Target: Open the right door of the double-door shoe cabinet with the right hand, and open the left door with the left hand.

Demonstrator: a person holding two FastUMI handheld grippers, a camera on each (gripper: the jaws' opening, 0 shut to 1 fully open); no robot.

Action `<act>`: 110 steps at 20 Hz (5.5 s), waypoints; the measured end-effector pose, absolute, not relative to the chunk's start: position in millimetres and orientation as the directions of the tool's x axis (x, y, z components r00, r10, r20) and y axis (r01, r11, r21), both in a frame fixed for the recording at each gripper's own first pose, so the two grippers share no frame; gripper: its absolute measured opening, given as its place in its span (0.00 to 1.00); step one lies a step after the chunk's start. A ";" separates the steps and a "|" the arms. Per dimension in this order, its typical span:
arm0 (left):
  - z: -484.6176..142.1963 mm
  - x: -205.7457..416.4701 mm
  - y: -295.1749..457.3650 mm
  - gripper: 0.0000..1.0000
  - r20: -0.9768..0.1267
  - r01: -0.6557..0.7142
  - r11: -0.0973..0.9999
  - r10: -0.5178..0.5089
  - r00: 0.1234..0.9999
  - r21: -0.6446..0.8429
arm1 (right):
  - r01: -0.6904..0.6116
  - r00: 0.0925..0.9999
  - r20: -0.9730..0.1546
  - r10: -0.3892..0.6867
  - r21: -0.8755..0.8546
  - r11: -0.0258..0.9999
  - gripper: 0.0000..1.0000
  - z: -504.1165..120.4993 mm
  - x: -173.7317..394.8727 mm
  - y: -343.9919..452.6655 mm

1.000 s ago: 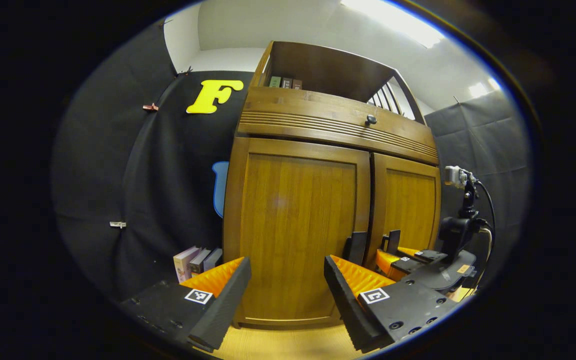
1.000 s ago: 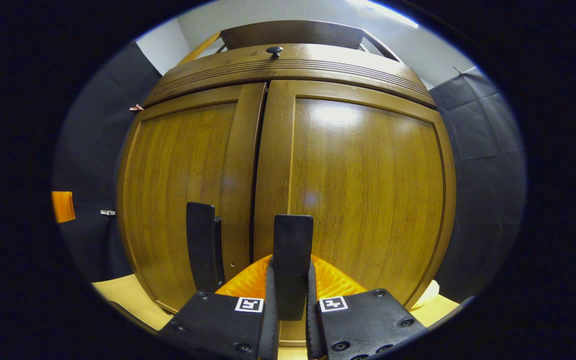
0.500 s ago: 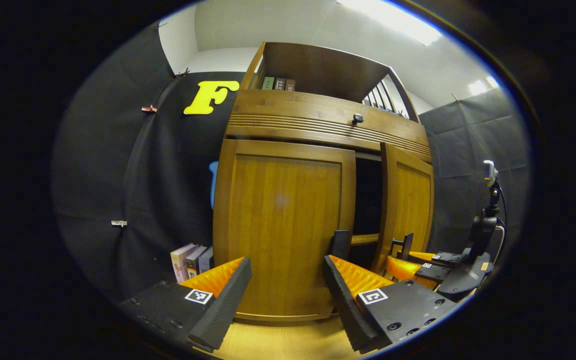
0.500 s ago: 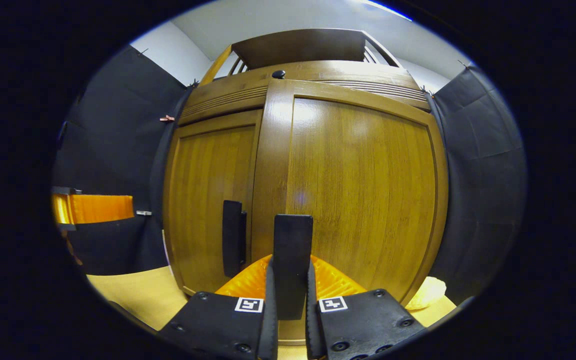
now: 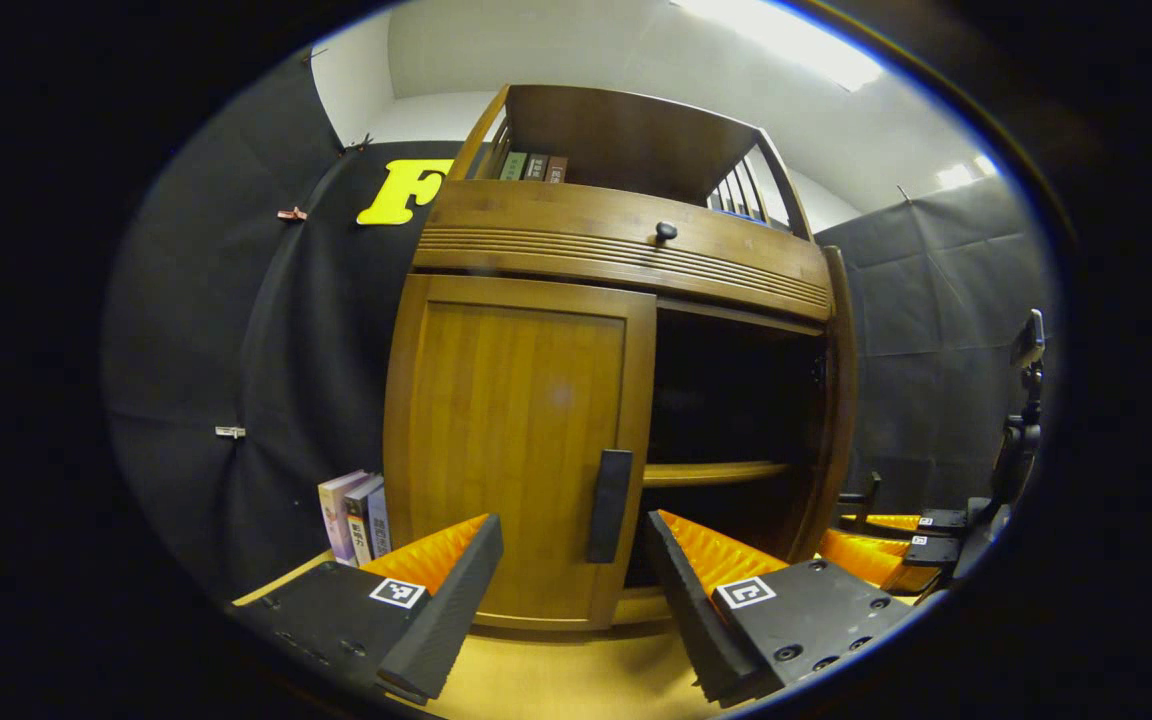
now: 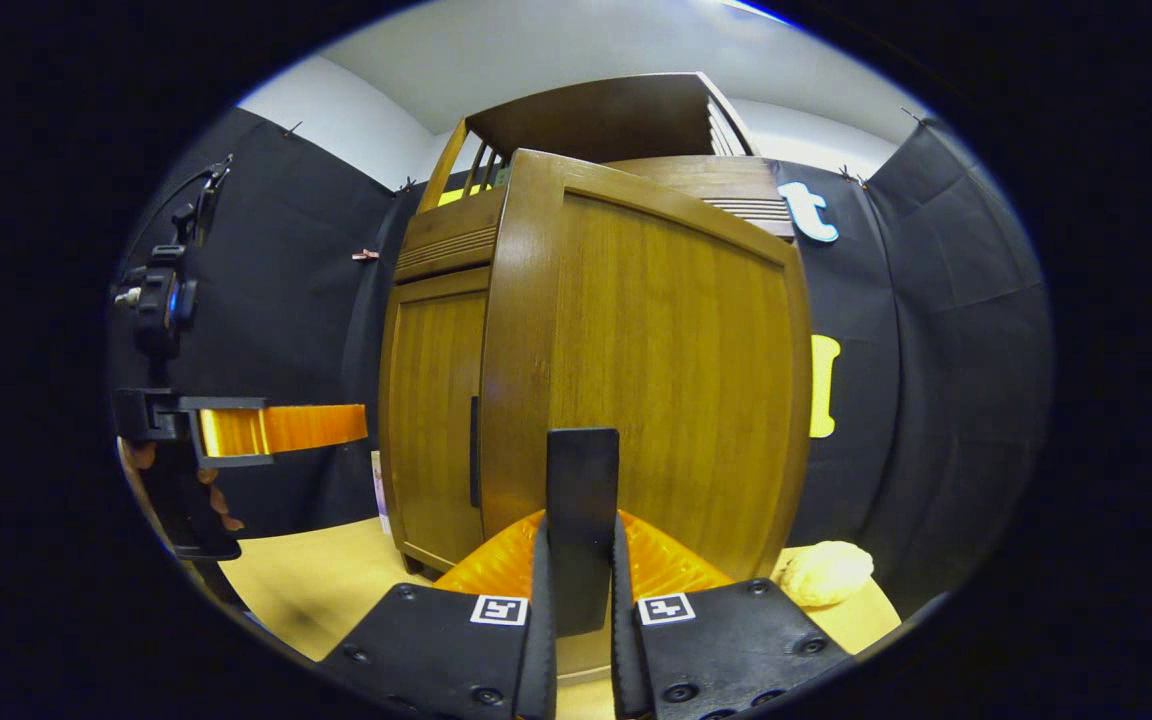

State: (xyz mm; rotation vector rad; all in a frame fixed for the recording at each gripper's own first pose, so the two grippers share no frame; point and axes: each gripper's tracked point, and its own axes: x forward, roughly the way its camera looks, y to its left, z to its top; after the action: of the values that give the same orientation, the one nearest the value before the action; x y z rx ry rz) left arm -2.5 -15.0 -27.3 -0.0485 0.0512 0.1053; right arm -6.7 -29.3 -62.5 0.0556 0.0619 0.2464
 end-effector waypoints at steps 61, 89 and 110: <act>-88.4 139.7 -10.9 0.30 -0.007 -0.057 0.998 0.058 0.998 0.027 | 0.073 0.995 0.072 -0.073 0.002 0.997 0.97 -15.9 -142.5 -220.6; -56.0 -81.2 108.5 0.27 -0.037 0.006 0.995 -0.003 0.999 0.097 | -0.218 0.975 0.026 0.219 -0.026 0.976 0.98 -42.1 -105.2 -6.5; -34.4 -159.2 136.7 0.13 -0.056 -0.142 0.990 0.143 0.988 0.017 | -0.317 0.947 0.047 0.318 -0.041 0.948 0.98 -51.6 -69.8 50.7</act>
State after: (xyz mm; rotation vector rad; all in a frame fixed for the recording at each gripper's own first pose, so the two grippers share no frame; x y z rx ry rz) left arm -159.2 136.7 -34.4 0.0132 0.0577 0.1430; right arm -69.8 50.7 -51.6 -0.0333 -0.0537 0.3233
